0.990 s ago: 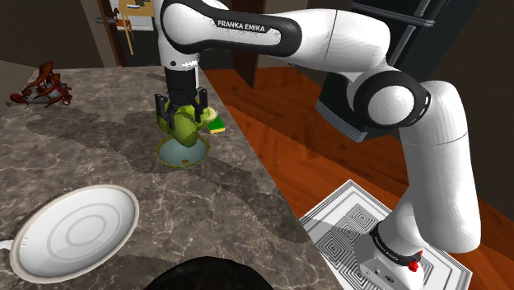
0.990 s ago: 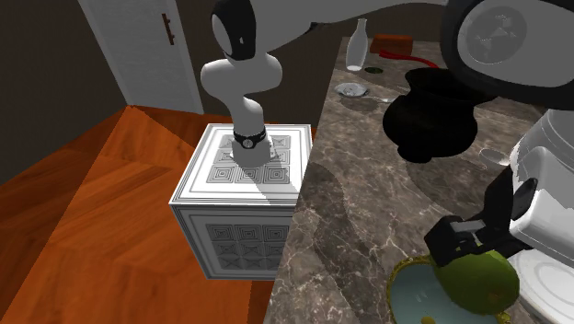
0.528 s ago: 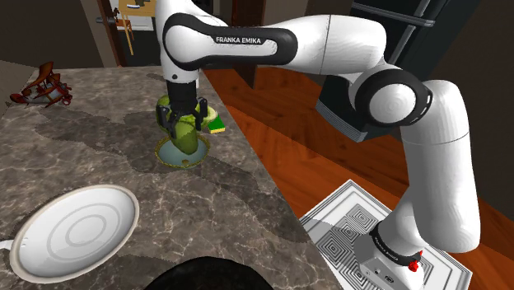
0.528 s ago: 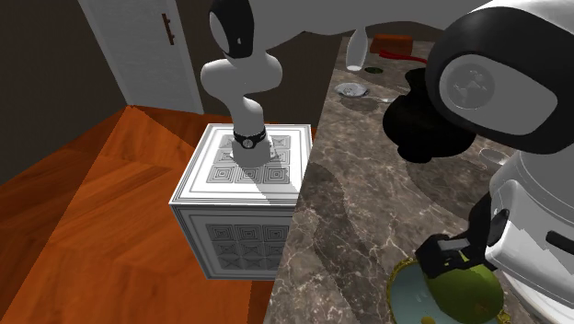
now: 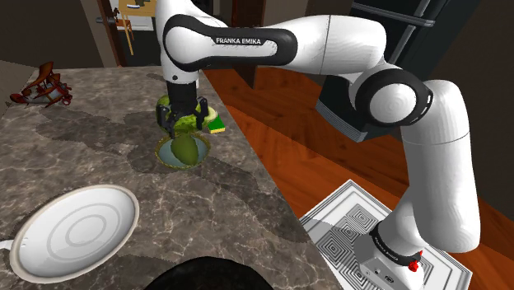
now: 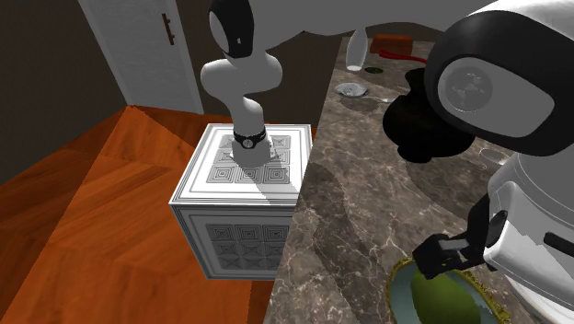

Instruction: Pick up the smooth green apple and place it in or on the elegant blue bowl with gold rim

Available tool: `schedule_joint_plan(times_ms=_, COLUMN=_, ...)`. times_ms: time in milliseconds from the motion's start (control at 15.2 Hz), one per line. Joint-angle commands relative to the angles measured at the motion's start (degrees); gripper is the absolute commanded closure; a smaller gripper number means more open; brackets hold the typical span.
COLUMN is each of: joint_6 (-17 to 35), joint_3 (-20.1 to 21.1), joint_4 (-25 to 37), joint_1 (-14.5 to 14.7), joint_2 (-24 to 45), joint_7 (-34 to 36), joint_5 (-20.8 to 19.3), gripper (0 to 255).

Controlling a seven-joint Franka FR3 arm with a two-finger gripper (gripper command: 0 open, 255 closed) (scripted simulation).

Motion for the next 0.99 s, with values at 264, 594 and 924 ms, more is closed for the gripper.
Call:
schedule_joint_plan(times_ms=264, joint_6=-2.3, joint_3=0.0, joint_4=2.9, joint_1=0.2, joint_2=0.6, joint_7=0.0, joint_5=-0.1, gripper=0)
schedule_joint_plan(times_ms=594, joint_6=-9.8, joint_3=-0.3, joint_4=13.6, joint_1=1.5, joint_2=3.7, joint_7=0.0, joint_5=-0.7, gripper=0)
schedule_joint_plan(times_ms=924, joint_6=-9.8, joint_3=-0.3, joint_4=13.6, joint_1=1.5, joint_2=3.7, joint_7=0.0, joint_5=-0.7, gripper=0)
